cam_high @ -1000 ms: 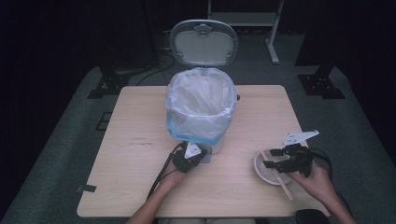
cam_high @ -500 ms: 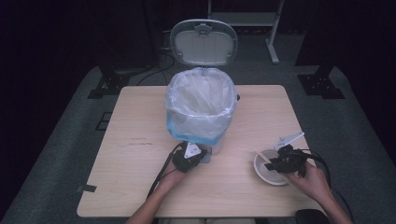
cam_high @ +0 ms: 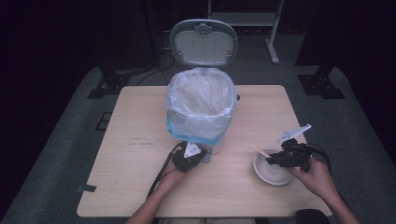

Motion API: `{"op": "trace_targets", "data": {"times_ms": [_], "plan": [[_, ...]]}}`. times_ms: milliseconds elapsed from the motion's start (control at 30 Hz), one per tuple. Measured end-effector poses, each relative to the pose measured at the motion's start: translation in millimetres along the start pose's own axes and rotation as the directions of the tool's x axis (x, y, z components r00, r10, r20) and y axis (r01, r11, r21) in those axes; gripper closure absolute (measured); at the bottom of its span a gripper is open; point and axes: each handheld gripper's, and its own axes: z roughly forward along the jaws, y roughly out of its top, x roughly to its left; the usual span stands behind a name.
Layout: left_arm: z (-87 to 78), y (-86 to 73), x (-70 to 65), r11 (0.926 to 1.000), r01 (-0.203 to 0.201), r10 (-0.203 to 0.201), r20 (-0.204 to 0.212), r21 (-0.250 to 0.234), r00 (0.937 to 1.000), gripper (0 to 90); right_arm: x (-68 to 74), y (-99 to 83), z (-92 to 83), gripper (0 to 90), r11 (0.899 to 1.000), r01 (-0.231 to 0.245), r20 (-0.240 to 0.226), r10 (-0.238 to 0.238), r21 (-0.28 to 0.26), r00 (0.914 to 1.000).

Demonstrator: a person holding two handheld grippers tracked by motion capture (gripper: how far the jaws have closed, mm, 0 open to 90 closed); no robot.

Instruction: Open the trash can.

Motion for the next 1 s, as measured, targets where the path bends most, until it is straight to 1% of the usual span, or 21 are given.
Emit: {"op": "trace_targets", "data": {"times_ms": [33,67,100,167,200,233,267,300,333,367,400,433,500,533,700,833,1000], "plan": [[-0.1,0.1,0.3,1.0,-0.003,0.003,0.001,0.001,1.0,88.1,2.0,2.7,-3.1,79.1,1.0,0.006,-0.006,-0.006,-0.007,1.0],[-0.2,0.3,1.8,0.9998,-0.022,0.022,0.0,0.003,0.9998,88.1,3.7,5.7,-6.2,79.2,1.0,0.013,-0.009,-0.013,-0.013,0.9999],[-0.4,0.5,2.5,0.9996,-0.029,0.029,-0.002,0.004,0.9996,88.1,5.1,8.6,-9.2,79.2,1.0,0.017,-0.012,-0.017,-0.021,0.9998],[-0.3,0.6,3.0,0.9995,-0.03,0.03,0.0,0.003,0.9995,88.1,6.6,15.0,-15.5,79.2,0.999,0.02,-0.024,-0.021,-0.037,0.9995],[-0.5,0.9,4.0,0.9991,-0.041,0.041,-0.001,0.007,0.9992,88.1,6.8,18.2,-19.0,79.2,0.999,0.019,-0.028,-0.02,-0.043,0.9994],[-0.5,0.9,4.1,0.9991,-0.041,0.041,0.0,0.006,0.9992,88.1,6.7,21.4,-22.1,79.2,0.998,0.022,-0.033,-0.024,-0.054,0.9992],[-0.7,1.3,5.4,0.9982,-0.06,0.06,0.0,0.008,0.9982,88.1,6.5,24.6,-25.7,79.2,0.998,0.019,-0.048,-0.022,-0.067,0.9986],[-0.6,1.4,5.2,0.9982,-0.06,0.06,-0.001,0.007,0.9982,88.1,6.3,27.7,-29.4,79.2,0.997,0.017,-0.055,-0.021,-0.08,0.9982],[-0.5,1.1,4.3,0.9988,-0.049,0.049,0.003,0.007,0.9988,88.1,6.6,30.9,-33.3,79.2,0.996,0.019,-0.055,-0.024,-0.087,0.9982],[-0.4,0.6,2.4,0.9997,-0.022,0.022,0.002,0.005,0.9998,88.1,6.7,34.3,-36.7,79.2,0.995,0.022,-0.06,-0.028,-0.094,0.9978],[-0.5,0.7,2.9,0.9996,-0.028,0.028,0.003,0.007,0.9996,88.1,7.0,37.7,-40.3,79.2,0.995,0.023,-0.063,-0.029,-0.102,0.9976],[-0.5,1.0,4.2,0.9991,-0.042,0.042,0.001,0.007,0.9991,88.1,7.3,41.1,-43.8,79.2,0.994,0.028,-0.06,-0.035,-0.108,0.9976],[-0.1,0.3,3.4,0.9998,-0.019,0.018,0.015,0.004,0.9997,88.1,8.3,47.7,-50.0,79.2,0.993,0.027,-0.069,-0.035,-0.116,0.997],[-0.2,0.5,3.8,0.9997,-0.025,0.025,0.012,0.003,0.9996,88.1,8.4,50.8,-52.5,79.2,0.992,0.036,-0.068,-0.044,-0.121,0.9967],[-0.2,0.6,3.7,0.9997,-0.024,0.024,0.005,0.005,0.9997,88.1,10.0,65.9,-62.1,79.2,0.99,0.042,-0.084,-0.054,-0.135,0.995],[-0.3,0.8,4.0,0.9997,-0.021,0.021,0.01,0.007,0.9997,88.1,11.7,78.5,-67.5,79.2,0.99,0.054,-0.079,-0.064,-0.131,0.9948],[-0.4,1.1,3.3,0.9997,-0.023,0.023,0.004,0.01,0.9997,88.1,15.3,94.3,-73.9,79.2,0.988,0.073,-0.077,-0.084,-0.139,0.9935]]}}
